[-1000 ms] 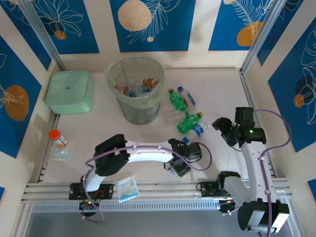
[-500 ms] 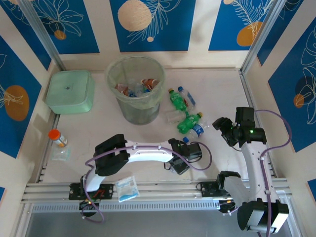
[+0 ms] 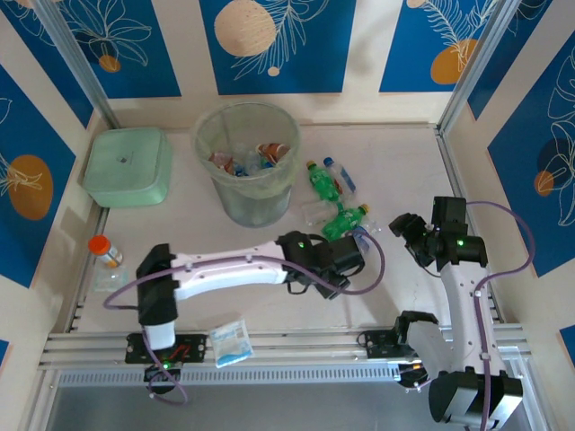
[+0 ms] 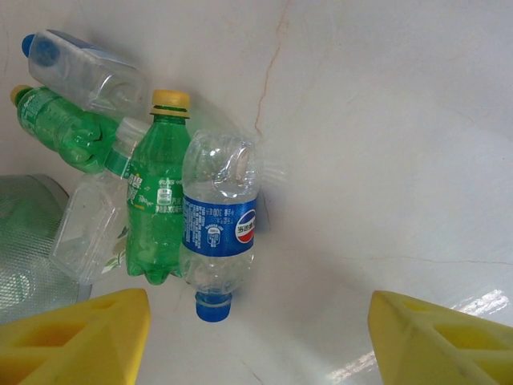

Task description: Put the plastic bottles in the bin

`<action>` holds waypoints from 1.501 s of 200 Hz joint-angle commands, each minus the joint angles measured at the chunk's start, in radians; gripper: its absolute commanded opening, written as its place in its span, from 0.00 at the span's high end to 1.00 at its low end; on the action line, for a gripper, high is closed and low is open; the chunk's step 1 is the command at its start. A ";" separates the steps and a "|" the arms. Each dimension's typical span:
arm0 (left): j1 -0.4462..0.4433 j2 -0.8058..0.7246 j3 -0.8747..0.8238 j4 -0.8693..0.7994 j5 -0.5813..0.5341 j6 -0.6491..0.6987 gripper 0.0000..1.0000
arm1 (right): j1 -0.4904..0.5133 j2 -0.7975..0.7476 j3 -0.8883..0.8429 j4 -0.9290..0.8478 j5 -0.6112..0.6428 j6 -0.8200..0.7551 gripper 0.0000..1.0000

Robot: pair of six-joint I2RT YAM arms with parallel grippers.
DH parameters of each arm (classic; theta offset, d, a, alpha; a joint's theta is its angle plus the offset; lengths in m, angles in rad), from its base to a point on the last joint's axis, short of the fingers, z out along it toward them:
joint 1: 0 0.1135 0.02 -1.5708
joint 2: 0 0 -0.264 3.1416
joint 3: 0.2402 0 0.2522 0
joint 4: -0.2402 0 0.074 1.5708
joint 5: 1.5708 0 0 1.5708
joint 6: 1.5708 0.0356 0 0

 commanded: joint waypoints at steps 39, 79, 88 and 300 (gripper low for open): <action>0.135 -0.078 0.417 -0.259 -0.184 0.142 0.37 | -0.002 -0.024 -0.040 0.005 -0.051 0.006 0.27; 0.341 -0.020 0.671 -0.302 -0.117 0.196 0.37 | 0.031 -0.024 -0.060 0.013 -0.039 0.016 0.28; 0.375 -0.017 0.677 -0.295 -0.097 0.196 0.37 | 0.038 -0.017 -0.060 0.019 -0.036 0.014 0.27; 0.030 0.103 -0.099 0.260 0.307 0.190 0.01 | 0.065 0.116 0.004 -0.091 0.099 0.073 0.23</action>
